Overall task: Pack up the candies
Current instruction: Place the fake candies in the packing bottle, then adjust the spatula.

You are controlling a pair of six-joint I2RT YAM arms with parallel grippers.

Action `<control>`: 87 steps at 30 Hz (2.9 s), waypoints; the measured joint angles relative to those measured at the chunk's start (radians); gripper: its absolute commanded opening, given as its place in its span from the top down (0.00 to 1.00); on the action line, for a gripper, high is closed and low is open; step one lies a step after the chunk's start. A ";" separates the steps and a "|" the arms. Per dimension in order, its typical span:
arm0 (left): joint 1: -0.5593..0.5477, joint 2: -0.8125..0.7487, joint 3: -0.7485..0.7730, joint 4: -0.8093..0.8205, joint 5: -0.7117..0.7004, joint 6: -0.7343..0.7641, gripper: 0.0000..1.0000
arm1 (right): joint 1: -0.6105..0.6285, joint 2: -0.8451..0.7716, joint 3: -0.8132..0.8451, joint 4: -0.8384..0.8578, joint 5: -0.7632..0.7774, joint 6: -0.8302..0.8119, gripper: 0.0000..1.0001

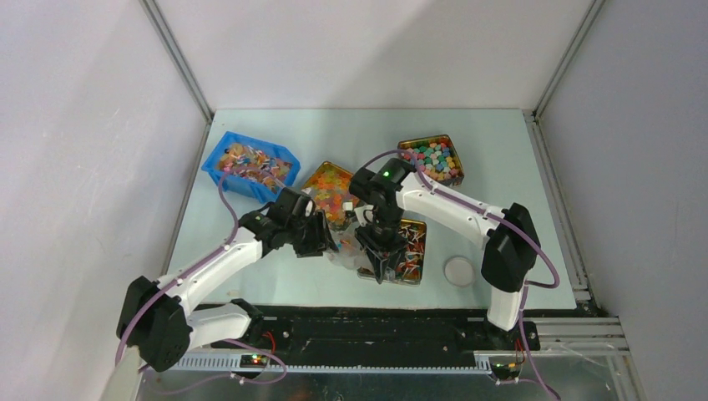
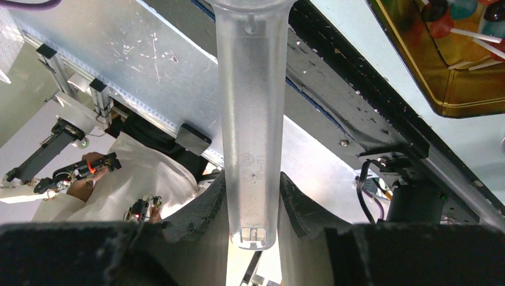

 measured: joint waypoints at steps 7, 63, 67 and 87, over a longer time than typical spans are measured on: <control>-0.001 0.000 0.000 -0.003 0.000 0.004 0.46 | 0.000 0.002 0.010 -0.016 0.001 -0.001 1.00; -0.235 0.024 -0.102 0.343 0.060 -0.192 0.32 | -0.133 -0.459 -0.423 0.053 0.218 0.085 1.00; -0.235 0.043 -0.086 0.351 0.053 -0.204 0.31 | -0.086 -0.456 -0.423 0.037 0.261 0.090 1.00; -0.259 0.241 0.085 0.397 0.088 -0.214 0.45 | -0.066 -0.427 -0.335 0.065 0.309 0.084 1.00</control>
